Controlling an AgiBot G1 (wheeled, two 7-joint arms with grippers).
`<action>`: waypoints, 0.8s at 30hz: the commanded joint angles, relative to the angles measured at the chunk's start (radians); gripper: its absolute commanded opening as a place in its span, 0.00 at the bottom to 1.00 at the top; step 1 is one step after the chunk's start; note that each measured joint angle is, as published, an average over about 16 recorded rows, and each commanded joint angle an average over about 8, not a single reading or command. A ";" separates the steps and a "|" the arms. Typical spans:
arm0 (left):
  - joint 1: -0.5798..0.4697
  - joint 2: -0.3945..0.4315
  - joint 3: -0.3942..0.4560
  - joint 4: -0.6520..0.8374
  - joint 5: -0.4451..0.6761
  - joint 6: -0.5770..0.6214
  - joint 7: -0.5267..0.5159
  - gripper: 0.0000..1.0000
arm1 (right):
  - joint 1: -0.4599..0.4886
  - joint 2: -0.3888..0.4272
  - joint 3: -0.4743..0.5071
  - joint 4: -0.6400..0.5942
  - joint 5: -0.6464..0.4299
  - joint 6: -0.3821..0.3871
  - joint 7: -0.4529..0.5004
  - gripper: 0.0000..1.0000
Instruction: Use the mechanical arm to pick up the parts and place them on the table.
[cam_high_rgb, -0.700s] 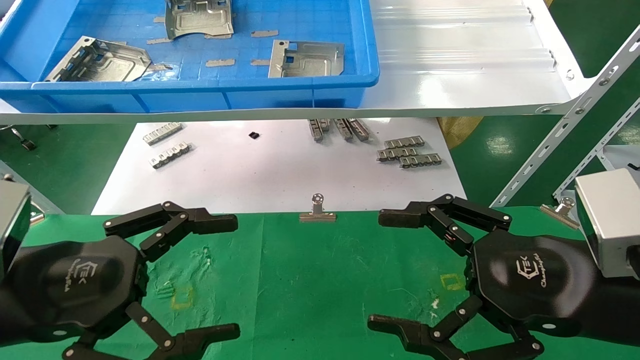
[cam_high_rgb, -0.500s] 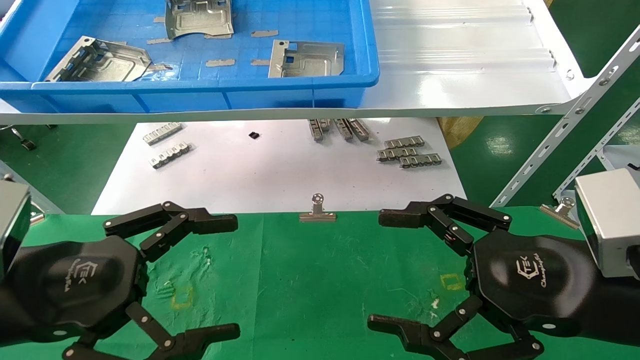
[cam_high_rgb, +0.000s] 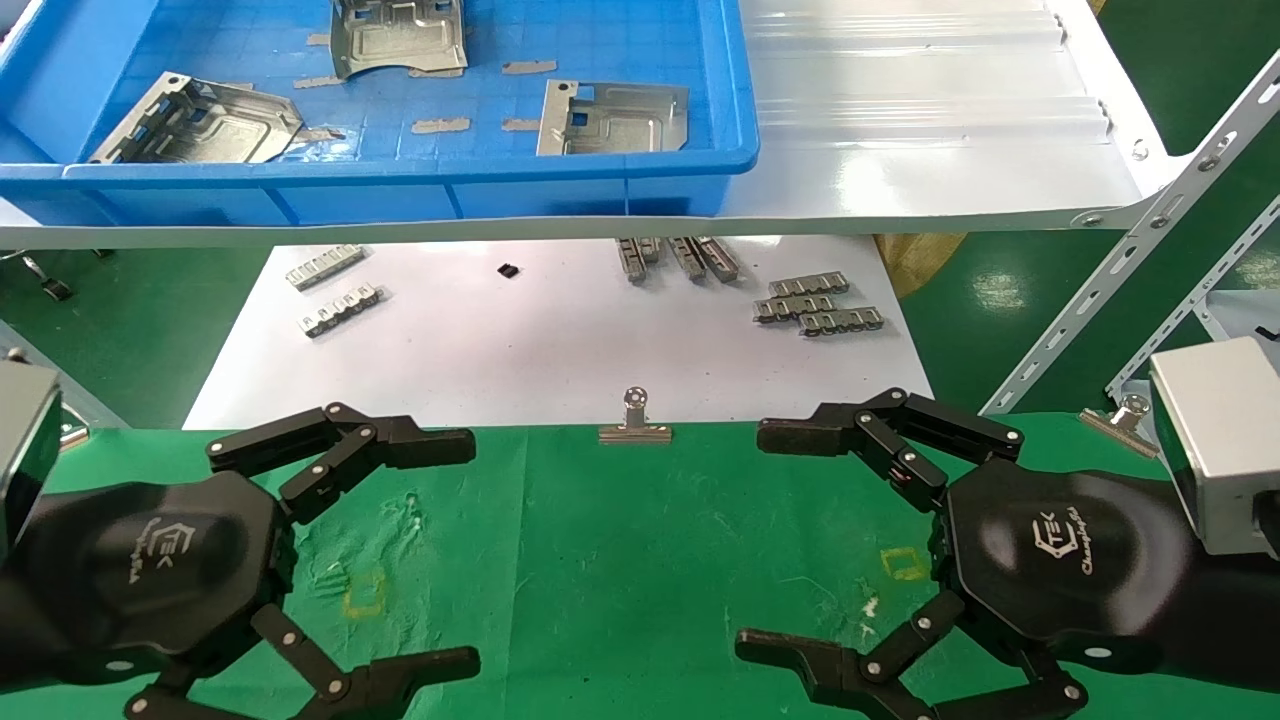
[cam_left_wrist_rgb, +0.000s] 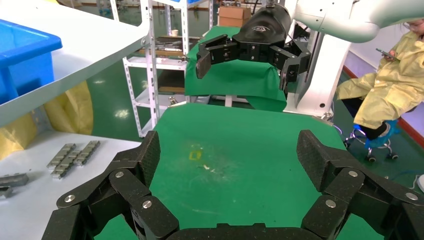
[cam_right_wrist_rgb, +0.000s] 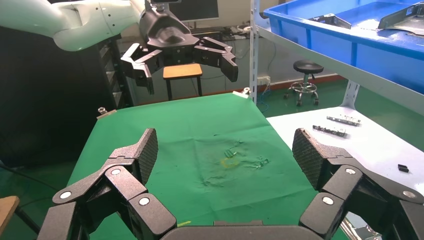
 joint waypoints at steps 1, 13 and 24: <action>0.000 0.000 0.000 0.000 0.000 0.000 0.000 1.00 | 0.000 0.000 0.000 0.000 0.000 0.000 0.000 1.00; 0.000 0.000 0.000 0.000 0.000 0.000 0.000 1.00 | 0.000 0.000 0.000 0.000 0.000 0.000 0.000 1.00; 0.000 0.000 0.000 0.000 0.000 0.000 0.000 1.00 | 0.000 0.000 0.000 0.000 0.000 0.000 0.000 0.00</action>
